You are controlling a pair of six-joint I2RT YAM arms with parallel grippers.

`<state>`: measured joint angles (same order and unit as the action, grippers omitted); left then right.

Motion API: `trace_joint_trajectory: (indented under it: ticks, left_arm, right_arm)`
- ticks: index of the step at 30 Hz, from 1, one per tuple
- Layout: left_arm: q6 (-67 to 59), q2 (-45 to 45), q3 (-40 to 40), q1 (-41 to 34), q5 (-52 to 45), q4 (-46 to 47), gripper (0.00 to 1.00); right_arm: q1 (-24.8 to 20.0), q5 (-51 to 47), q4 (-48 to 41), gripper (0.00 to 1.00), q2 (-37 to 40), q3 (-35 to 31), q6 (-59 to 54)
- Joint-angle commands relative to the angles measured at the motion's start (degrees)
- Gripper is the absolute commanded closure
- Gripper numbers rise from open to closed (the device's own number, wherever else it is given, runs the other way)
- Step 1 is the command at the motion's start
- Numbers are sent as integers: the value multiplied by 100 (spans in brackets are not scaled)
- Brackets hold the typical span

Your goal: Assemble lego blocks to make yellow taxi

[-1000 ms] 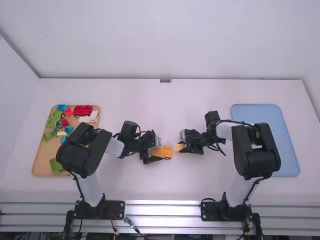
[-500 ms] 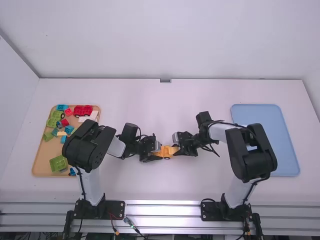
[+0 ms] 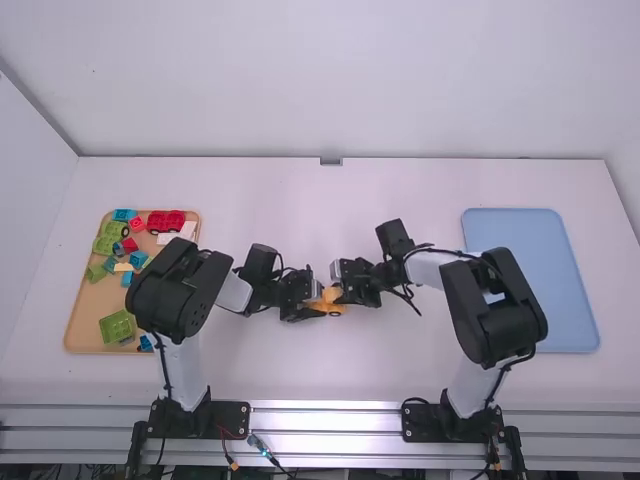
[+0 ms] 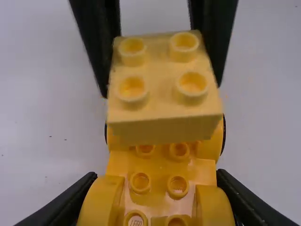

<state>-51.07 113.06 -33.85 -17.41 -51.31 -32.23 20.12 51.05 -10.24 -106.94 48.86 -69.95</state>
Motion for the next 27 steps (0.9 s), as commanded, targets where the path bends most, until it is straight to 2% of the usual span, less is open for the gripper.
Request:
trace_joint_trajectory:
  ticks: [1, 6, 19, 27]
  left_arm:
    - [-87, 87, -111, 4, -4, 26, 56]
    - [-81, 87, -256, 4, 92, 50, 58]
    - [155, 118, -208, 4, 234, 83, 52]
    - [157, 118, -153, 4, 232, 31, 51]
  right_arm:
    - [-35, -7, 240, 74, 94, -221, 332]
    - [-37, -33, 693, 72, 96, -361, 461]
    - [-317, -140, 745, 73, 94, -310, 629]
    - [-195, -144, 752, 73, 83, -319, 632]
